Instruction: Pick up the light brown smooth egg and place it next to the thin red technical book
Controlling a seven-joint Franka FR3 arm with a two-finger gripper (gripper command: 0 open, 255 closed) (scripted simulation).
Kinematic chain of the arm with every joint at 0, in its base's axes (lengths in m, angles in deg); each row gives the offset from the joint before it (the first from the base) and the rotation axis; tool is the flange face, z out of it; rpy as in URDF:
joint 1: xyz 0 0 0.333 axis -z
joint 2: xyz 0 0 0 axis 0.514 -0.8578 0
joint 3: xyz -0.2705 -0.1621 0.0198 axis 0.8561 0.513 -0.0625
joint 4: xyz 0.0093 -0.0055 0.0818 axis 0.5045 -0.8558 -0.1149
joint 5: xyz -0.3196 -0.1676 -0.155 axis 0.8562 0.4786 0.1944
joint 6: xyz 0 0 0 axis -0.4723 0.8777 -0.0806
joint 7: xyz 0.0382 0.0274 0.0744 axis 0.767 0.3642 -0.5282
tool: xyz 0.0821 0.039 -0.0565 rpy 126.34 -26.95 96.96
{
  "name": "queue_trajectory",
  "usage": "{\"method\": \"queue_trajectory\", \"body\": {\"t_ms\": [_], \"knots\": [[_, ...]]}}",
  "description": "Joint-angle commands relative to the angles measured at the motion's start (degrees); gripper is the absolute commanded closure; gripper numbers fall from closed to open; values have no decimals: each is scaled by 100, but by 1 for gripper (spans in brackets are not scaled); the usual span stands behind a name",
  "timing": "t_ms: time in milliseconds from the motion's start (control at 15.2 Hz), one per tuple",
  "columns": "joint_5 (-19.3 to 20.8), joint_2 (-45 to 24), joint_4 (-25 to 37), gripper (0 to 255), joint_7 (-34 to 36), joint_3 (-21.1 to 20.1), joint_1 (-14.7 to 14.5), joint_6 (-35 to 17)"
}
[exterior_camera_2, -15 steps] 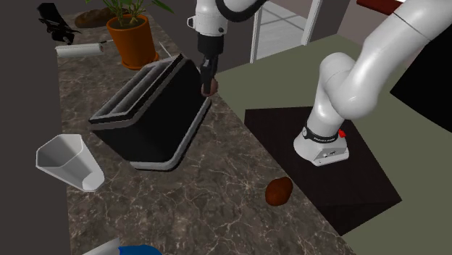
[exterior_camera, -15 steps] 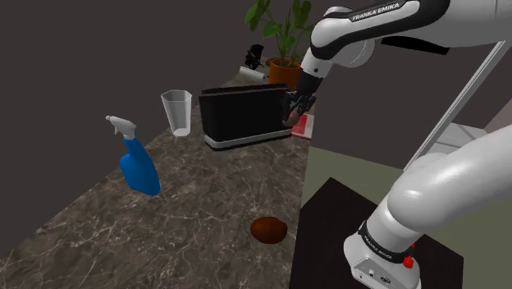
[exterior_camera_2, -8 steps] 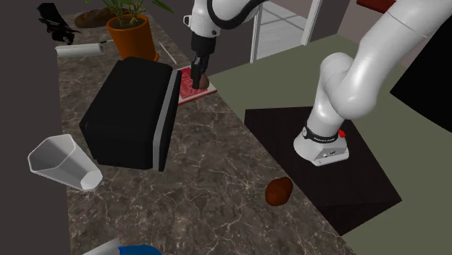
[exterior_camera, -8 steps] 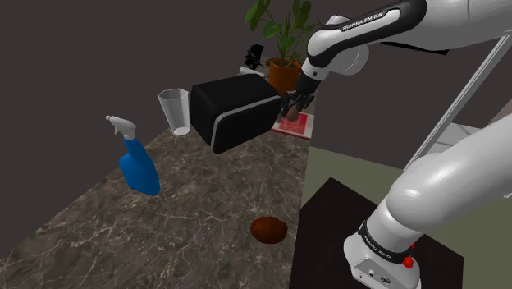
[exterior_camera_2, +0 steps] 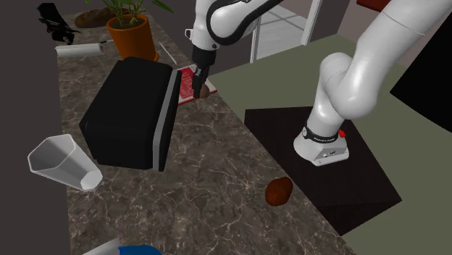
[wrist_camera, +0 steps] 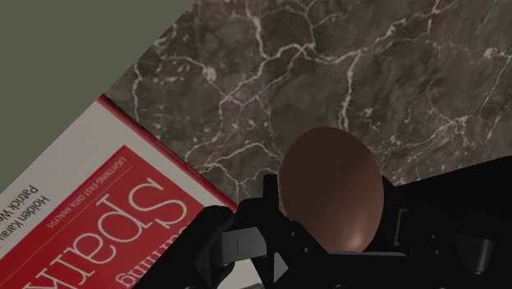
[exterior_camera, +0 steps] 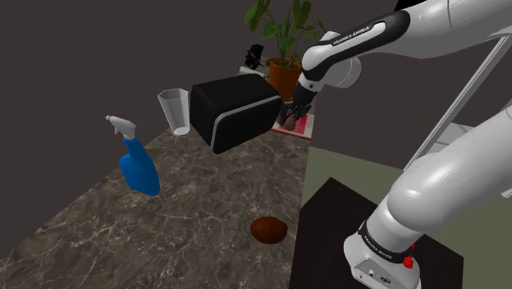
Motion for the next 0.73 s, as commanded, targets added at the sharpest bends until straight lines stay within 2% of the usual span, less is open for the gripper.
{"method": "queue_trajectory", "body": {"t_ms": [0,660], "knots": [[-69,-101,-87,255,-92,28,-22,-180],[-497,-630,-359,255,-526,126,-181,-933]]}}
